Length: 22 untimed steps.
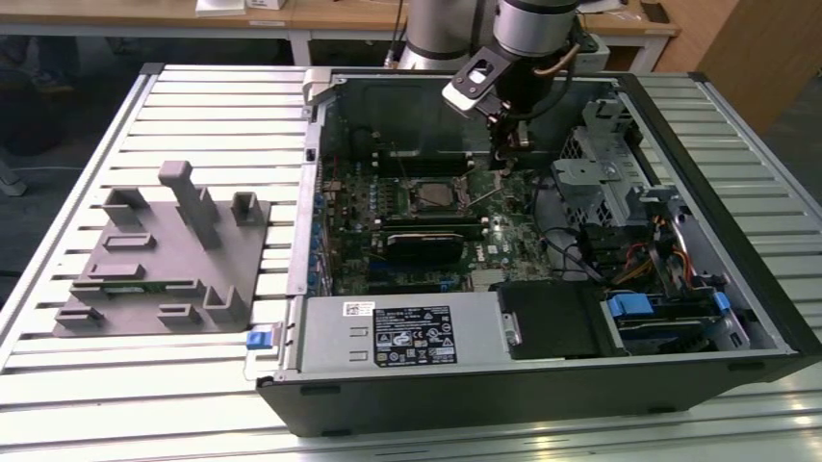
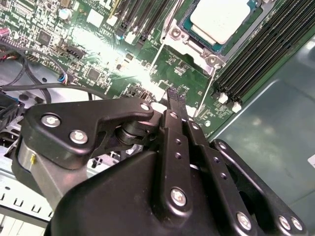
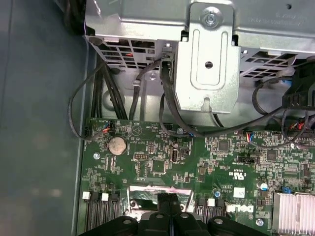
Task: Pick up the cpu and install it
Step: 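Close the cpu cover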
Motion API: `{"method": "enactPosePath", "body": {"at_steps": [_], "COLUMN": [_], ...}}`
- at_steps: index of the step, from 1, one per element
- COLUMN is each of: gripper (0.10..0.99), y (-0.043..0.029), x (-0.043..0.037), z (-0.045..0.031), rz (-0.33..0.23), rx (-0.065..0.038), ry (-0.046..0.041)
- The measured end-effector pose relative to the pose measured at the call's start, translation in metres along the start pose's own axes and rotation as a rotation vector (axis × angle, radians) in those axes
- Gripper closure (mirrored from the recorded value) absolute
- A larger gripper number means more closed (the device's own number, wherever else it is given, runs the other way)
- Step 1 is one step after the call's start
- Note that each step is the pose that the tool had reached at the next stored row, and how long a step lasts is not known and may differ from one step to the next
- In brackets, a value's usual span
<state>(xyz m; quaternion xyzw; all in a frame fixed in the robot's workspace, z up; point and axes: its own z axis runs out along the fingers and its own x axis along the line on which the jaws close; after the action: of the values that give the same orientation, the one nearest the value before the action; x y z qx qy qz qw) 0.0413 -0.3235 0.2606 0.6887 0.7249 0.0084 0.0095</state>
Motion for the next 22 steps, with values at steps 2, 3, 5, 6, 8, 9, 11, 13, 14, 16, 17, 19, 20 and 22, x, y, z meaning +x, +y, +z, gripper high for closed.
{"method": "enactPosePath", "body": {"at_steps": [2, 3, 5, 6, 8, 9, 11, 13, 14, 16, 17, 19, 20, 22], "gripper": [0.980, 0.980, 0.980, 0.980, 0.980, 0.980, 0.980, 0.980, 0.980, 0.980, 0.980, 0.980, 0.980, 0.980], "y": [0.0023, 0.0035, 0.0060, 0.0071, 0.0093, 0.0104, 0.0122, 0.0131, 0.0136, 0.0147, 0.0152, 0.0164, 0.0171, 0.0188], "x": [-0.0001, -0.0001, -0.0002, -0.0003, -0.0003, -0.0003, -0.0003, -0.0002, -0.0002, 0.0001, 0.0004, 0.0009, 0.0011, 0.0014], "z": [0.0001, 0.0001, 0.0003, 0.0004, 0.0006, 0.0007, 0.0011, 0.0015, 0.0017, 0.0022, 0.0025, 0.0033, 0.0040, 0.0050], "rz": [0.000, 0.000, 0.000, 0.000, 0.000, 0.000, 0.000, 0.000, 0.000, 0.000, 0.000, 0.000, 0.000, 0.000], "rx": [0.000, 0.000, 0.000, 0.000, 0.000, 0.000, 0.000, 0.000, 0.000, 0.000, 0.000, 0.000, 0.000, 0.000], "ry": [0.0000, 0.0000, 0.0001, 0.0001, -0.0001, -0.0001, 0.0000, -0.0001, -0.0001, 0.0002, 0.0002, 0.0000, 0.0002, 0.0000]}}
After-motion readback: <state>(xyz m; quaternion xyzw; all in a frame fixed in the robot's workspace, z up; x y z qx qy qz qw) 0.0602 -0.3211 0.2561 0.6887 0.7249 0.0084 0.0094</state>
